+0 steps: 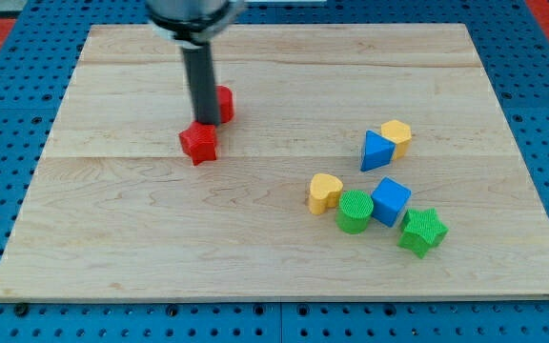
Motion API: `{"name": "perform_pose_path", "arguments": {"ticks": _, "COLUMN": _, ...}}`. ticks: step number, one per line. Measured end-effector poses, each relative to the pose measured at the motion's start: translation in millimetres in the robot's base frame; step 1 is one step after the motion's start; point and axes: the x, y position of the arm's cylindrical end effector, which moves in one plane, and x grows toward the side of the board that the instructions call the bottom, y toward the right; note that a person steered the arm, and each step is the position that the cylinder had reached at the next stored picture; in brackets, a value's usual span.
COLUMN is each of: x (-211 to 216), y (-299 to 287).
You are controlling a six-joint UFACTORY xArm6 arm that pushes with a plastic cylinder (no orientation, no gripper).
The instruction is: Slightly push the red star towards the red circle
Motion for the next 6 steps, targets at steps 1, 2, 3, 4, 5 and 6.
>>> {"name": "perform_pose_path", "arguments": {"ticks": 1, "x": 6, "y": 86}}
{"name": "perform_pose_path", "arguments": {"ticks": 2, "x": 71, "y": 26}}
{"name": "perform_pose_path", "arguments": {"ticks": 3, "x": 84, "y": -53}}
{"name": "perform_pose_path", "arguments": {"ticks": 4, "x": 8, "y": -4}}
{"name": "perform_pose_path", "arguments": {"ticks": 5, "x": 36, "y": -16}}
{"name": "perform_pose_path", "arguments": {"ticks": 6, "x": 79, "y": 4}}
